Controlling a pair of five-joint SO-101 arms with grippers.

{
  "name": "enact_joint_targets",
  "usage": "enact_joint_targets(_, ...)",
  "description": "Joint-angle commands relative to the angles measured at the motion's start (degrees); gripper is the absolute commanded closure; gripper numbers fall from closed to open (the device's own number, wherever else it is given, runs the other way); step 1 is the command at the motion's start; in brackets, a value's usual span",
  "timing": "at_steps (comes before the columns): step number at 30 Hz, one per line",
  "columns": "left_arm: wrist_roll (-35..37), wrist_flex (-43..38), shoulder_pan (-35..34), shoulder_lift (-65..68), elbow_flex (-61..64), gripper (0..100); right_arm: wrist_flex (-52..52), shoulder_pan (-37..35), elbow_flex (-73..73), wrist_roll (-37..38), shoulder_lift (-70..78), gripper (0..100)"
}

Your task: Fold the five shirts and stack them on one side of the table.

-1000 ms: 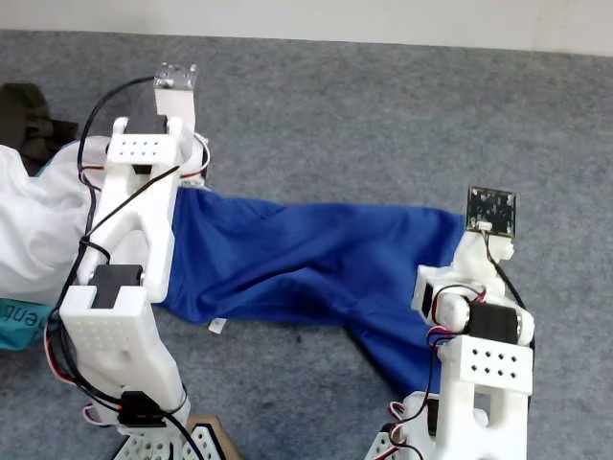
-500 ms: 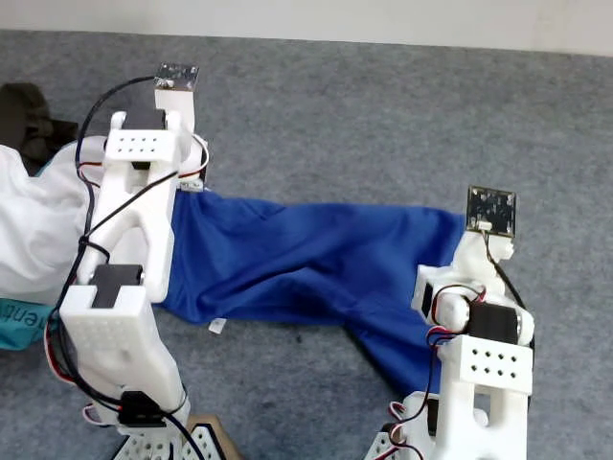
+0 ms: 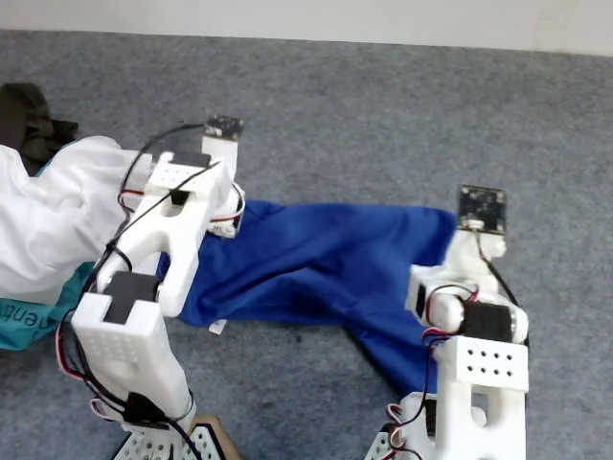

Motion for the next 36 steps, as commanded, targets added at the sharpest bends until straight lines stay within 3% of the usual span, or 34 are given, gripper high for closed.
enact_joint_targets(1, 0.18, -3.25, 0.48, 0.48, 0.13, 94, -0.75, -4.26, -0.22, -0.70, -0.92, 99.3)
enact_joint_targets(6, 0.35, -7.91, 0.48, 2.42, -1.01, 94, -5.14, -8.48, 0.66, -0.70, -0.57, 99.3)
enact_joint_targets(10, 4.48, -8.00, -0.92, 5.58, -4.70, 94, -11.82, -9.01, 5.41, -0.79, -0.57, 99.3)
enact_joint_targets(20, 4.92, -7.91, -1.71, 7.69, -6.02, 94, -13.76, -16.31, 11.38, -6.07, -0.57, 99.3)
enact_joint_targets(29, 4.84, -6.77, -1.80, 7.69, -5.93, 94, -30.20, -16.84, 21.58, -6.15, -0.57, 99.3)
enact_joint_targets(36, 4.75, -6.77, -1.80, 7.78, -5.93, 94, -32.31, -17.98, 22.37, -5.98, -0.48, 99.3)
